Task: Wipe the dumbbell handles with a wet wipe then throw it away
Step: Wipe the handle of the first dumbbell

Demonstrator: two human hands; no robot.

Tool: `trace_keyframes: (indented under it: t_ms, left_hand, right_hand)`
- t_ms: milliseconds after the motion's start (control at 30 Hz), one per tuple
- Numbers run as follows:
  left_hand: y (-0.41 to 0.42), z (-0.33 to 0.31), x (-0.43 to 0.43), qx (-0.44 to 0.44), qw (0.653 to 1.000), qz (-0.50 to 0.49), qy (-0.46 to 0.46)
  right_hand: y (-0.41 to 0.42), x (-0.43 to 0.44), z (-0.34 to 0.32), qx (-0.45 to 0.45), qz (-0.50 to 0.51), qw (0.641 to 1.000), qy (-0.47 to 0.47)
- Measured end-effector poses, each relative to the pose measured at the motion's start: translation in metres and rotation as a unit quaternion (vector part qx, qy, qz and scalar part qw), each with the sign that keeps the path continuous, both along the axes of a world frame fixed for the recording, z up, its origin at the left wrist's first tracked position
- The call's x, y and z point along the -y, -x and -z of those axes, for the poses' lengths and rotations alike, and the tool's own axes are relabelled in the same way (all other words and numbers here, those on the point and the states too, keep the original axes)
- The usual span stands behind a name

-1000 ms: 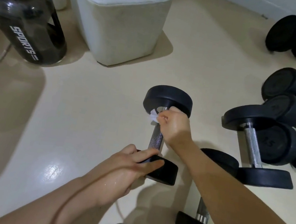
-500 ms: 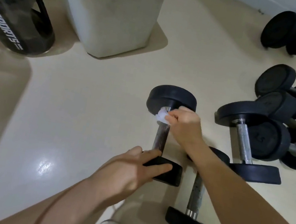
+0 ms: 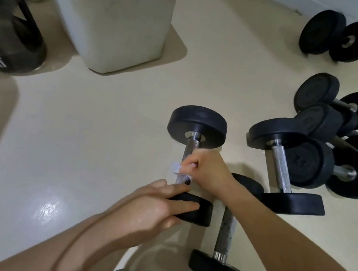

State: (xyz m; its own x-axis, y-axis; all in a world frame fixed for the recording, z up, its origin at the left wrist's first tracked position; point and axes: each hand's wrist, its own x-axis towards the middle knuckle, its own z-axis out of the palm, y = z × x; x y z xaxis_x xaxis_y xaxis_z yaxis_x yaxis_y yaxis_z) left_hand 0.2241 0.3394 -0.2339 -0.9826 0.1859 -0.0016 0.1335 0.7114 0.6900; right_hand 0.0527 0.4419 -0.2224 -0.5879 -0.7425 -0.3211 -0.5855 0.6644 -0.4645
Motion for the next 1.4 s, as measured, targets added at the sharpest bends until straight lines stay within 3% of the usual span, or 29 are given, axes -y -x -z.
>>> trace_keyframes:
  t_ms: [133, 267, 400, 533, 700, 833, 900, 967, 1133, 1300, 1400]
  left_hand:
    - [-0.001, -0.006, 0.001, -0.003, 0.999, -0.020, -0.028]
    - [0.000, -0.009, 0.001, 0.013, 0.999, -0.025, -0.047]
    - [0.014, -0.015, -0.001, -0.009, 0.999, 0.017, -0.035]
    - [0.027, -0.019, -0.009, 0.016, 0.996, 0.080, 0.019]
    - [0.027, -0.019, -0.017, -0.014, 0.991, 0.112, 0.066]
    - [0.018, -0.012, -0.016, -0.038, 0.997, 0.063, 0.037]
    - [0.020, -0.010, -0.012, -0.051, 0.994, 0.079, 0.053]
    - [0.024, -0.009, -0.009, -0.070, 0.990, 0.097, 0.070]
    - [0.030, -0.003, -0.009, -0.125, 0.985, 0.109, 0.054]
    - [0.036, 0.000, -0.013, -0.130, 0.985, 0.113, 0.029]
    - [0.042, -0.005, -0.015, -0.112, 0.984, 0.133, 0.030]
  right_hand:
    - [0.011, 0.012, 0.009, -0.059, 0.099, 0.987, 0.114]
    - [-0.015, -0.016, 0.005, 0.087, 0.026, 0.995, 0.045]
    - [0.016, 0.008, 0.009, 0.034, 0.157, 0.979, 0.127]
    - [0.009, -0.001, 0.026, -0.034, 0.217, 0.963, 0.156]
    - [0.014, -0.014, 0.027, -0.120, 0.196, 0.954, 0.192]
    - [0.011, -0.011, 0.020, -0.143, 0.127, 0.973, 0.131]
    - [0.000, -0.015, 0.012, -0.105, 0.065, 0.992, 0.014]
    - [-0.004, -0.018, 0.006, -0.044, 0.030, 0.998, -0.043]
    - [0.021, -0.004, 0.006, -0.159, 0.096, 0.983, -0.007]
    - [-0.003, -0.038, -0.003, -0.044, 0.048, 0.998, -0.009]
    - [0.019, -0.026, -0.001, -0.160, 0.088, 0.983, 0.025]
